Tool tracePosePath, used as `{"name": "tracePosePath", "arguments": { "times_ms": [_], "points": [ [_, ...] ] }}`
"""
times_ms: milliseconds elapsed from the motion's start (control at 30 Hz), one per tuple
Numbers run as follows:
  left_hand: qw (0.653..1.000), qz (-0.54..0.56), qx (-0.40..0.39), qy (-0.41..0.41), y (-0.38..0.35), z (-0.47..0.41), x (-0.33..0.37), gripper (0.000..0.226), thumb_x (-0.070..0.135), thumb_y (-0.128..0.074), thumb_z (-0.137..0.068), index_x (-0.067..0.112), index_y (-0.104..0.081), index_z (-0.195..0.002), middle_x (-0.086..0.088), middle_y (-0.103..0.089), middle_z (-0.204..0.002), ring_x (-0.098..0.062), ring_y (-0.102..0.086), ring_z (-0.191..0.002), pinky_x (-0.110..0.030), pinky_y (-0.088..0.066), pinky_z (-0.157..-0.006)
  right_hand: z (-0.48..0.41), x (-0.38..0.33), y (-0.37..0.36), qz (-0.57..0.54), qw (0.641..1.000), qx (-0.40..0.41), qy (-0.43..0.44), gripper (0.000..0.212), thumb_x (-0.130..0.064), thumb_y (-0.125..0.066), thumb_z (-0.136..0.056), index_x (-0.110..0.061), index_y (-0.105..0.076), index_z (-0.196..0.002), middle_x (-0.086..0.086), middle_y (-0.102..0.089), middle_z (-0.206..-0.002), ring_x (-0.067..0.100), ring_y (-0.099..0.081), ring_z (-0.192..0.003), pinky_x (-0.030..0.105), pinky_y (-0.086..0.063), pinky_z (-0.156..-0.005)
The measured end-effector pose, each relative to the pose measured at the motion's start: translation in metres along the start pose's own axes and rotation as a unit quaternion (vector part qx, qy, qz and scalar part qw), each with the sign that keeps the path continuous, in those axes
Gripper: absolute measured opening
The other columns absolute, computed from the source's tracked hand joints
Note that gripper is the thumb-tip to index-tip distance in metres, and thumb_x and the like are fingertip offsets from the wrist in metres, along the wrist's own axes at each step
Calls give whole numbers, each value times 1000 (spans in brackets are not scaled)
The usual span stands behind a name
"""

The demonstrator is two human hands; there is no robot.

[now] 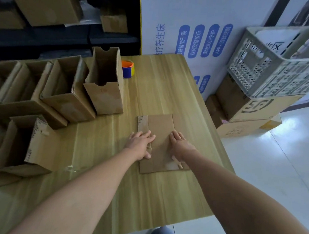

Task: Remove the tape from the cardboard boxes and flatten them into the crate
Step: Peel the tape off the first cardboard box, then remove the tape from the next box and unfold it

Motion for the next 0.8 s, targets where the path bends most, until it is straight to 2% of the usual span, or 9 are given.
{"name": "tracePosePath", "arguments": {
  "times_ms": [200, 333, 433, 500, 567, 700, 800],
  "points": [
    [999, 42, 17, 10, 11, -21, 16, 87, 25, -69, -82, 29, -14, -150, 5, -3, -159, -19, -3, -146, -39, 1, -119, -12, 20, 17, 17, 999, 24, -13, 88, -20, -61, -91, -10, 2, -152, -3, 9, -160, 20, 3, -147, 37, -17, -117],
    [994, 102, 48, 5, 10, -7, 24, 74, 14, -64, -86, 20, -24, -148, -3, -12, -158, -23, -8, -146, -36, -1, -117, 6, 16, 19, 31, 996, 81, -23, 67, -12, -57, -89, -7, -23, -147, 6, -22, -153, 27, -23, -140, 39, -26, -113],
    [981, 157, 116, 6, 22, 15, 19, 60, 11, -61, -88, 16, -38, -143, -3, -32, -151, -27, -29, -138, -38, -14, -116, 24, 0, 34, 60, 989, 137, -17, 48, -5, -52, -87, -9, -42, -134, 9, -44, -138, 27, -37, -129, 39, -31, -109],
    [972, 164, 166, 4, 39, 34, 6, 50, 8, -57, -90, 14, -45, -138, -2, -42, -143, -26, -41, -128, -38, -28, -112, 36, -20, 49, 68, 982, 175, 3, 39, -5, -49, -89, -10, -47, -128, 9, -51, -131, 26, -42, -125, 38, -33, -107],
    [963, 170, 211, 0, 58, 55, -13, 45, 4, -52, -91, 13, -50, -134, -3, -46, -139, -26, -46, -124, -37, -36, -108, 46, -48, 64, 46, 979, 197, 40, 36, -7, -49, -91, -10, -48, -127, 9, -52, -131, 26, -43, -124, 37, -36, -105],
    [948, 148, 282, -11, 97, 103, -59, 40, 2, -53, -88, 11, -57, -126, -7, -52, -131, -26, -50, -118, -40, -29, -111, 63, -126, 88, -16, 972, 206, 113, 38, -15, -47, -95, -9, -47, -133, 11, -49, -136, 29, -41, -128, 38, -38, -101],
    [936, 133, 327, -1, 112, 145, -102, 36, 3, -54, -87, 12, -60, -121, -5, -55, -127, -25, -50, -117, -40, -31, -109, 72, -197, 97, -21, 961, 216, 172, 45, -26, -52, -95, -12, -44, -138, 11, -49, -137, 30, -42, -127, 40, -40, -101]
  ]
}}
Point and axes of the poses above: each hand's wrist, its own z-axis away from the middle knuckle, its own y-axis out of the back of the hand, x = y × z, the point moved 2 cm from there along -z, towards the middle knuckle
